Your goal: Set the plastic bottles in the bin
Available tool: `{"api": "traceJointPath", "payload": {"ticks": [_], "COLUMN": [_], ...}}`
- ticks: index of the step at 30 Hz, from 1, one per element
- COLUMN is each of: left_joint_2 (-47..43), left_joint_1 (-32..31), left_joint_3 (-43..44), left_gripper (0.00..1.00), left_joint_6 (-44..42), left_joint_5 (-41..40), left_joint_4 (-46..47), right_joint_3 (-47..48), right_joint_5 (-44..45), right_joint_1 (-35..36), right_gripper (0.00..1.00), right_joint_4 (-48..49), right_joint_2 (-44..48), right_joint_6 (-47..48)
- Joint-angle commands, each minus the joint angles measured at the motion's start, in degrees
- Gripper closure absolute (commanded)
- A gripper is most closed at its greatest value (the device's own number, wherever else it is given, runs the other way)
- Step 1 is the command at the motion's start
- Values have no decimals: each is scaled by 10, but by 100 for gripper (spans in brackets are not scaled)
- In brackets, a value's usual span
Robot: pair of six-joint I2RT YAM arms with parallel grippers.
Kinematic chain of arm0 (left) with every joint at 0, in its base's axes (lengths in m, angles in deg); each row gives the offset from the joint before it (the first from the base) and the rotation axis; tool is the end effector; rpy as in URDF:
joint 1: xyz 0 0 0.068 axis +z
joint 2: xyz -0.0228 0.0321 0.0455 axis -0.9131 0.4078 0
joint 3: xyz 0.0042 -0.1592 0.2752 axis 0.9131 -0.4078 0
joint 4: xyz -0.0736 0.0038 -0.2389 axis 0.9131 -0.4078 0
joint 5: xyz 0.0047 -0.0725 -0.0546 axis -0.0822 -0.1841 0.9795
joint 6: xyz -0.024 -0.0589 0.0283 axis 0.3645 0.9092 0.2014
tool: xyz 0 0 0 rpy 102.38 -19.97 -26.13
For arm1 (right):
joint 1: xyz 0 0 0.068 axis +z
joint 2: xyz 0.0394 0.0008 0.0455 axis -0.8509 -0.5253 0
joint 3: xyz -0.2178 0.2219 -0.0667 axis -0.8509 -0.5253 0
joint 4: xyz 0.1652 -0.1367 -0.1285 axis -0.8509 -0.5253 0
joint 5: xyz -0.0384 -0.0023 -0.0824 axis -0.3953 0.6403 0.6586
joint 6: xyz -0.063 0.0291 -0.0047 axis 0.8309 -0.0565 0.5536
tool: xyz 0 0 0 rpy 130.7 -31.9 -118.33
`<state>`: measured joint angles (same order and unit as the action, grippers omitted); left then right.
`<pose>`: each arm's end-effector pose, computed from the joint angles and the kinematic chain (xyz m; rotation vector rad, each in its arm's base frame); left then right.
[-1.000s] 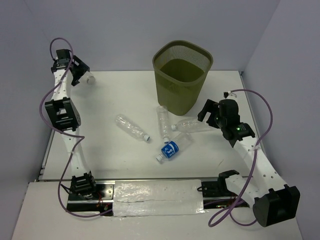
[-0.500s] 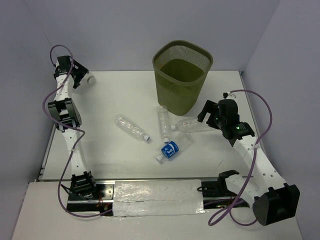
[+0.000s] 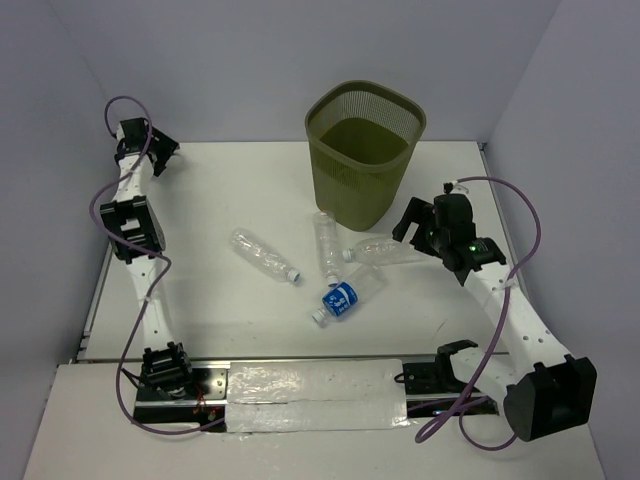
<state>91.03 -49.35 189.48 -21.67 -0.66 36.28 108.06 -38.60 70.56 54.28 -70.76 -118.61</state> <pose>0.6201 0.1832 0.1887 -1.1566 1.8459 -0.3474 0.1935 0.0380 0.3156 0.3941 2.2453 0.3138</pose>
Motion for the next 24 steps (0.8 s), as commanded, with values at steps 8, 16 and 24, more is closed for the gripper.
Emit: {"api": "traceJointPath", "payload": {"ticks": [8, 16, 24], "left_joint_2": [-232, -429, -497], "left_joint_1": [-38, -144, -320], "left_joint_3": [-169, -181, -146], "left_gripper": [38, 39, 37], "left_joint_6": [-76, -217, -233], "left_joint_5": [-50, 37, 142], "left_joint_4": [27, -90, -114], "right_joint_3": [23, 19, -3], "right_joint_5": [2, 24, 48], "right_joint_1": [22, 30, 30], "right_gripper": [0, 0, 0], "right_joint_4": [4, -16, -53], "right_joint_2": [13, 70, 148], "right_joint_6": [-24, -9, 6]}}
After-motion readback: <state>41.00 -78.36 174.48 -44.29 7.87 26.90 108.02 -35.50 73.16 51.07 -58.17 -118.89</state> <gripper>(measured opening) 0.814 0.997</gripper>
